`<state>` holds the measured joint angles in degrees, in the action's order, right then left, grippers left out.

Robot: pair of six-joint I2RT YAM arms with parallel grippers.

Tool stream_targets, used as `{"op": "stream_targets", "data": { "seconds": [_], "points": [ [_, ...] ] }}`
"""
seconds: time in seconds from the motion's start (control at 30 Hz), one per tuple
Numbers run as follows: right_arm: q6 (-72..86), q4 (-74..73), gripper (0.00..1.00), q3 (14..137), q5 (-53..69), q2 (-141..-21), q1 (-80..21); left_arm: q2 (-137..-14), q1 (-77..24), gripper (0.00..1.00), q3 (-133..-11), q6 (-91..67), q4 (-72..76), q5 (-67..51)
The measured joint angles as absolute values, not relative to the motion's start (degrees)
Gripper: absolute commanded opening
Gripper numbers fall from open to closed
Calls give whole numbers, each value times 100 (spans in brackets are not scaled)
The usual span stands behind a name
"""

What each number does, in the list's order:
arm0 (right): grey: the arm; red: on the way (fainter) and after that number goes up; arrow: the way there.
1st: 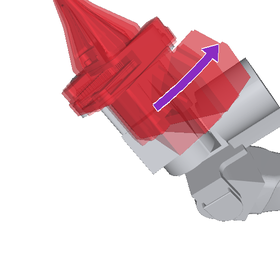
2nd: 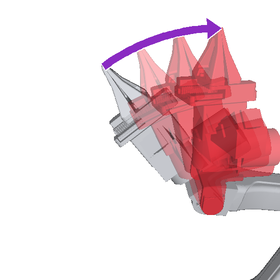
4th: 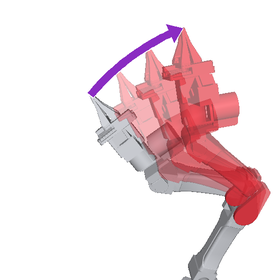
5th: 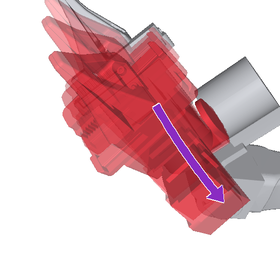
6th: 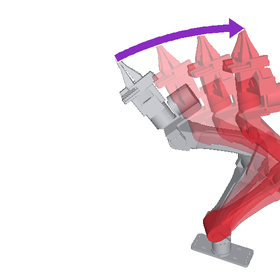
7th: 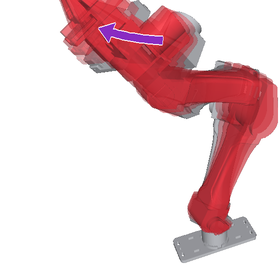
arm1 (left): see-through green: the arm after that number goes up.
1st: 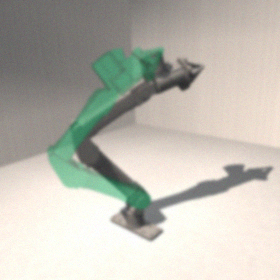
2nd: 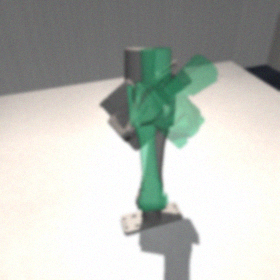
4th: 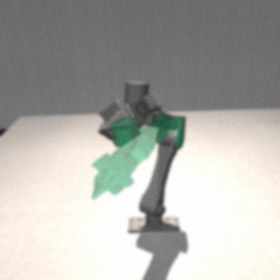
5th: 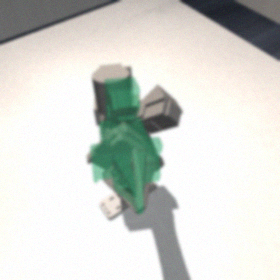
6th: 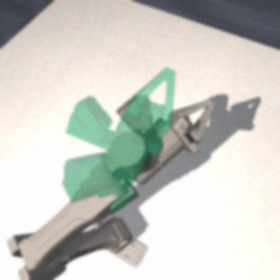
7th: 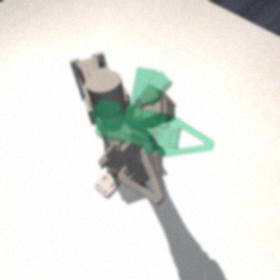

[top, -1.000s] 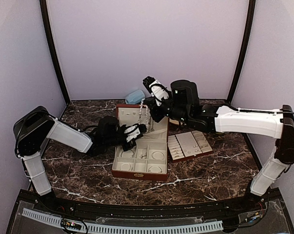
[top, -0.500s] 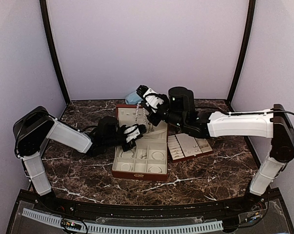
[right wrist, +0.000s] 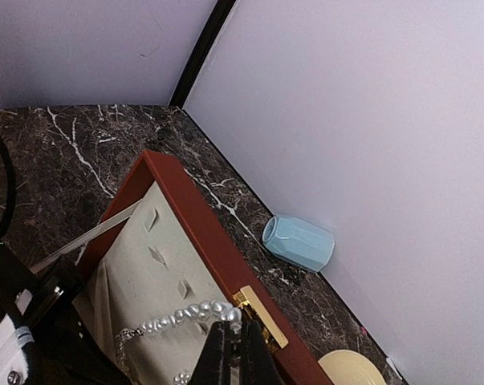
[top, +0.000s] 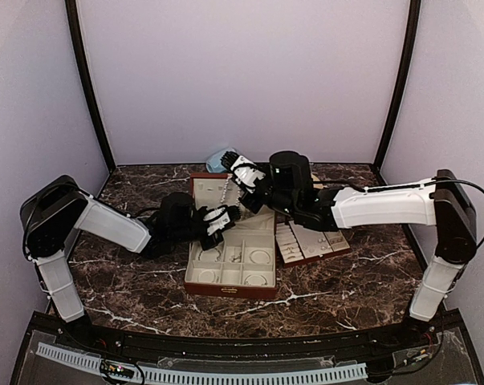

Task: Organize the mixed jewelry
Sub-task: Hang the necklace on the necklace hanger.

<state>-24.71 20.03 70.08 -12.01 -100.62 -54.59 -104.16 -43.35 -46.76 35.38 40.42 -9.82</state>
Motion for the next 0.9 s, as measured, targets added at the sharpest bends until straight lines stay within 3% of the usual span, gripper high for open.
{"op": "stream_targets", "data": {
  "seconds": [0.9],
  "points": [
    [-2259, 2056, 0, 6790, -1420, -10060, -5367, -10416, -4355, 0, -4676, 3579, 4042, -917]
  ]
}}
